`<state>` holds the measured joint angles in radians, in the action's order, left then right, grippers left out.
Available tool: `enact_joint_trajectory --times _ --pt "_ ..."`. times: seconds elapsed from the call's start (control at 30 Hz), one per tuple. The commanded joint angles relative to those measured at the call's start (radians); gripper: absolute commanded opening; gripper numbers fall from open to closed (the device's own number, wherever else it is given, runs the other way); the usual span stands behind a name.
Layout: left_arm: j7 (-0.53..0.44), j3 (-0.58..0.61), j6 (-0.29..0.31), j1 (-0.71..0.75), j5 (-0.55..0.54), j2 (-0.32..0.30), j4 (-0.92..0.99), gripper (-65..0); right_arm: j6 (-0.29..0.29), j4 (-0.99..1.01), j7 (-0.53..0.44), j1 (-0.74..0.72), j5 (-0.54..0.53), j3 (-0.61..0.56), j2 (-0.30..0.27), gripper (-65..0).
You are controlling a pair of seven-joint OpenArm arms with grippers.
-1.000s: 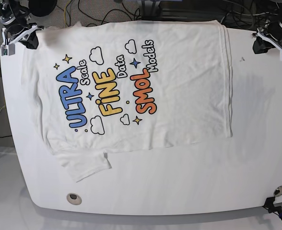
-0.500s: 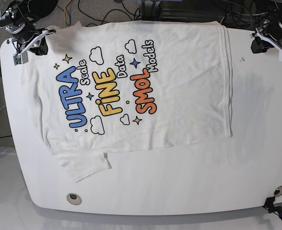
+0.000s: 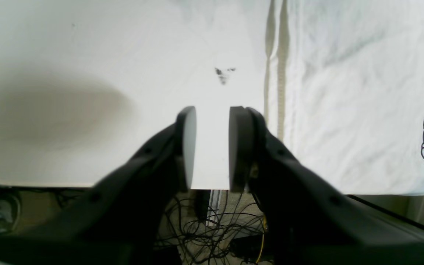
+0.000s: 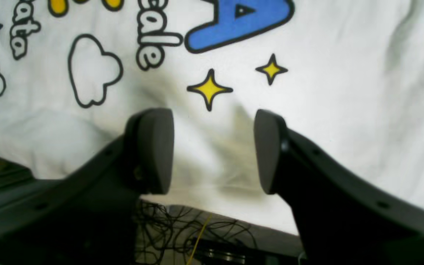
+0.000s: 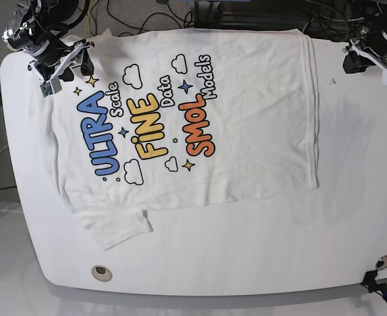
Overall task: Fold the T-shirt properly
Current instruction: 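Open both grippers and release the shoulders, then move both grippers down along the shirt to its side seams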
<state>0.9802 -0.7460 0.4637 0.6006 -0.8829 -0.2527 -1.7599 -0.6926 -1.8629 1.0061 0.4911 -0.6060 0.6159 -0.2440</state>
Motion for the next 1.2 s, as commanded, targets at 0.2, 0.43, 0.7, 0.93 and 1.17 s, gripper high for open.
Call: enact_joint_trajectory --times 0.2,0.43,0.7,0.93,1.17 --pt "-0.016 0.001 -0.009 -0.084 0.038 -0.001 -0.041 -50.6 0.0 -0.05 -0.017 -0.065 -0.012 0.054 0.001 -32.6" --pt "-0.014 0.004 -0.009 -0.086 0.04 0.0 -0.041 -50.6 0.0 -0.05 -0.017 -0.064 -0.012 0.055 0.001 -32.6" --pt "-0.016 0.004 -0.009 -0.064 0.084 0.002 -0.036 -50.6 0.001 -0.05 -0.017 -0.044 -0.012 0.057 0.001 -32.6" --pt "-0.014 0.052 -0.007 -0.181 0.124 -0.001 -0.036 -50.4 0.004 -0.044 -0.017 -0.108 0.004 0.057 0.001 -32.6" --pt "-0.014 0.15 -0.007 -0.308 0.21 -0.001 -0.036 -34.7 0.003 -0.042 -0.016 -0.164 0.061 0.055 0.001 -32.4"
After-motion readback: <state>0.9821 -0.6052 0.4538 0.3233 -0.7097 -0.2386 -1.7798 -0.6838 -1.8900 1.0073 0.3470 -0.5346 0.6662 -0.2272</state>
